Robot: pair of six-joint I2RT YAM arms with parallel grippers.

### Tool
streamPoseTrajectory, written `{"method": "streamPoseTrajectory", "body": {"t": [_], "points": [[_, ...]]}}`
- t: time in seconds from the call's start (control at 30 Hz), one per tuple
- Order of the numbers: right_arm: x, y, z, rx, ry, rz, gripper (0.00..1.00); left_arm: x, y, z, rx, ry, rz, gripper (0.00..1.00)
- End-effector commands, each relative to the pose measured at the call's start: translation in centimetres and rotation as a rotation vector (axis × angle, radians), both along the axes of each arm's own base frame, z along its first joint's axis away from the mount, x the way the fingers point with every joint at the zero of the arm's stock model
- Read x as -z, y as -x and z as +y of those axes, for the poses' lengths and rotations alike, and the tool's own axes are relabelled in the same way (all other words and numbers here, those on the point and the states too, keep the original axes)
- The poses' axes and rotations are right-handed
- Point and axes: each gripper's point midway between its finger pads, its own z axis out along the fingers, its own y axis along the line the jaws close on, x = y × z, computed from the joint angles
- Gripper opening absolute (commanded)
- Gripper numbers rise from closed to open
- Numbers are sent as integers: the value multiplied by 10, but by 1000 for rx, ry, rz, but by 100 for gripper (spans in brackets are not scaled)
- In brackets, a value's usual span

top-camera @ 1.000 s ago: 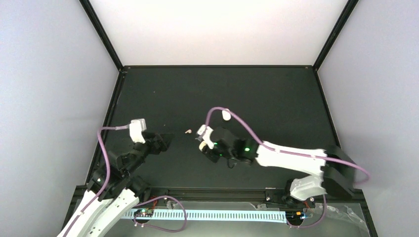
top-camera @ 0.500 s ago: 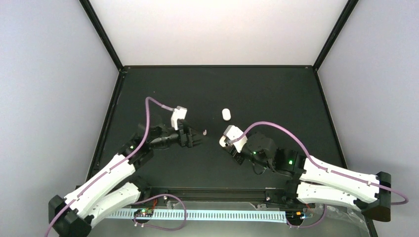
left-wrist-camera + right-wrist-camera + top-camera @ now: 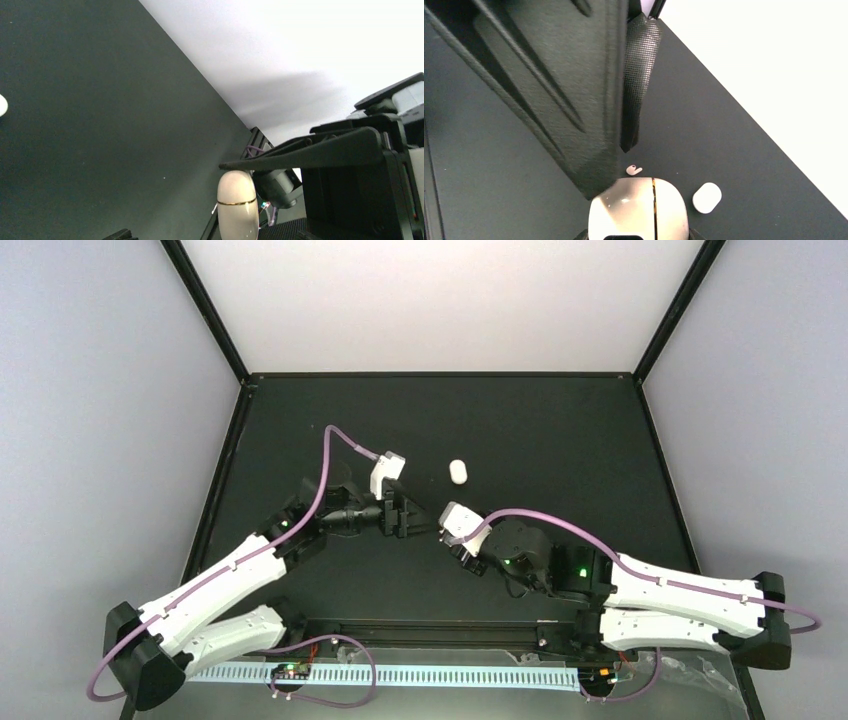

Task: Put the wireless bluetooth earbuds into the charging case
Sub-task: Pick up the charging case at the center of the board.

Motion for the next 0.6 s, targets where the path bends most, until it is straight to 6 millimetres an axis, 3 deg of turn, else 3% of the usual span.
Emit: {"method": "streamPoseTrajectory", "body": {"t": [0.0, 0.57], "points": [[-20, -8, 4, 41, -4, -84, 35, -9, -7, -4, -21, -13, 0, 84], [-32, -15, 18, 52, -20, -126, 34, -2, -3, -22, 9, -18, 69, 61]]}}
